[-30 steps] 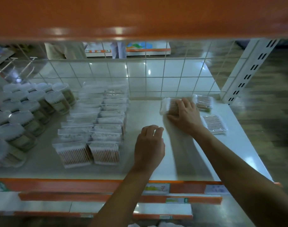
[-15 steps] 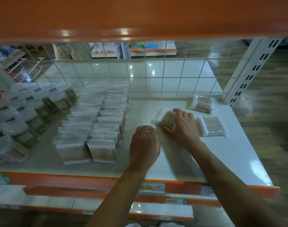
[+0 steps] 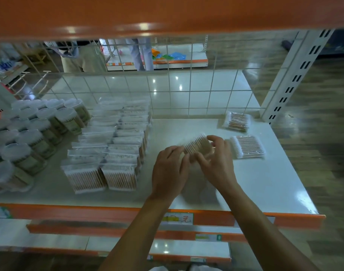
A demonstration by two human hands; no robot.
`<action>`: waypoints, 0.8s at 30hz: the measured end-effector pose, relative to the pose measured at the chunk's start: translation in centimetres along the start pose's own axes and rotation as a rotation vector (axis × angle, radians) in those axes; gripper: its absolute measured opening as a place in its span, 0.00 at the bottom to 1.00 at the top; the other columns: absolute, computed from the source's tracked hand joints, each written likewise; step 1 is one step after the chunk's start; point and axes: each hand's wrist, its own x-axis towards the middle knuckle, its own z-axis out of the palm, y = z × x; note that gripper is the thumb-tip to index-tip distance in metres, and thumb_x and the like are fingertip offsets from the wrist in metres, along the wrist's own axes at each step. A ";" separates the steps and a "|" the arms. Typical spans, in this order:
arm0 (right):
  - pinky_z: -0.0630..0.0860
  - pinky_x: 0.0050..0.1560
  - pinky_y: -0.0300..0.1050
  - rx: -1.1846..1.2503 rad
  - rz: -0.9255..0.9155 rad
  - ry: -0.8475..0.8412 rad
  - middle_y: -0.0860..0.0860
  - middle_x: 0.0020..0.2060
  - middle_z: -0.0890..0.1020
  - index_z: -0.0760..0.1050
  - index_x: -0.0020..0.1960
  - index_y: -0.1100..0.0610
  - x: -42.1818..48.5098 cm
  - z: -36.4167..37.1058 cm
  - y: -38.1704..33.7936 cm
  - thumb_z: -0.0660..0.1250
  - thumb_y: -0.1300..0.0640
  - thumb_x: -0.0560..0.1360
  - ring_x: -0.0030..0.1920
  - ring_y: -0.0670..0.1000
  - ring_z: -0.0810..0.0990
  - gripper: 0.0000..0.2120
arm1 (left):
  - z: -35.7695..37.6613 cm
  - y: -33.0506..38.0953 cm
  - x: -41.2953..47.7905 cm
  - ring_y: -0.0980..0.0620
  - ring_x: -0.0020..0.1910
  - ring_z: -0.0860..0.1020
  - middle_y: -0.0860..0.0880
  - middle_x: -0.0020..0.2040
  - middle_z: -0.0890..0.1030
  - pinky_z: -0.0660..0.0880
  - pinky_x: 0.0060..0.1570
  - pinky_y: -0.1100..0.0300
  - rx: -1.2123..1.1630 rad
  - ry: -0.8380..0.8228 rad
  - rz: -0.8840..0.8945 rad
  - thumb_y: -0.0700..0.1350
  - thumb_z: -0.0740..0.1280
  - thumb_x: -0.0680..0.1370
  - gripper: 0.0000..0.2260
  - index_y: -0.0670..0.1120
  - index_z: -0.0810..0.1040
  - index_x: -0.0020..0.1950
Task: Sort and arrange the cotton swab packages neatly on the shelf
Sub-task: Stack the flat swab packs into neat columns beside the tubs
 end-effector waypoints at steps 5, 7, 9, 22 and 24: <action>0.72 0.47 0.30 0.250 0.063 0.033 0.50 0.57 0.73 0.68 0.66 0.52 -1.2 0.1 -1.1 0.67 0.64 0.74 0.50 0.40 0.73 0.23 | -0.6 1.0 -0.7 0.61 0.52 0.75 0.51 0.56 0.78 0.71 0.51 0.74 -0.233 -0.021 -0.094 0.51 0.59 0.78 0.16 0.46 0.77 0.60; 0.75 0.53 0.37 0.394 0.107 0.064 0.49 0.55 0.74 0.68 0.64 0.51 -1.6 0.0 -1.5 0.65 0.66 0.75 0.53 0.42 0.74 0.21 | -0.8 1.0 -1.0 0.58 0.54 0.75 0.50 0.60 0.75 0.76 0.51 0.67 -0.293 -0.015 -0.119 0.46 0.65 0.77 0.15 0.46 0.75 0.63; 0.76 0.56 0.43 0.547 0.139 0.090 0.49 0.54 0.76 0.70 0.61 0.50 -2.1 -0.2 -2.0 0.64 0.67 0.75 0.55 0.46 0.75 0.20 | -1.3 0.9 -1.2 0.58 0.54 0.75 0.49 0.63 0.71 0.78 0.50 0.65 -0.343 -0.012 -0.131 0.48 0.67 0.75 0.19 0.46 0.72 0.65; 0.78 0.48 0.39 0.367 -0.074 0.236 0.46 0.48 0.80 0.72 0.55 0.57 -5.6 2.2 -7.3 0.66 0.68 0.73 0.50 0.44 0.80 0.13 | -8.5 -0.1 -1.4 0.62 0.54 0.77 0.57 0.63 0.70 0.77 0.50 0.67 -0.508 0.122 -0.121 0.53 0.65 0.73 0.22 0.56 0.66 0.66; 0.76 0.47 0.36 0.337 -0.103 0.246 0.43 0.47 0.80 0.72 0.55 0.56 -6.2 3.1 -8.3 0.66 0.67 0.73 0.49 0.42 0.79 0.13 | -9.6 -1.0 -1.7 0.63 0.53 0.77 0.59 0.61 0.70 0.78 0.50 0.65 -0.491 0.150 -0.126 0.54 0.63 0.73 0.21 0.57 0.65 0.65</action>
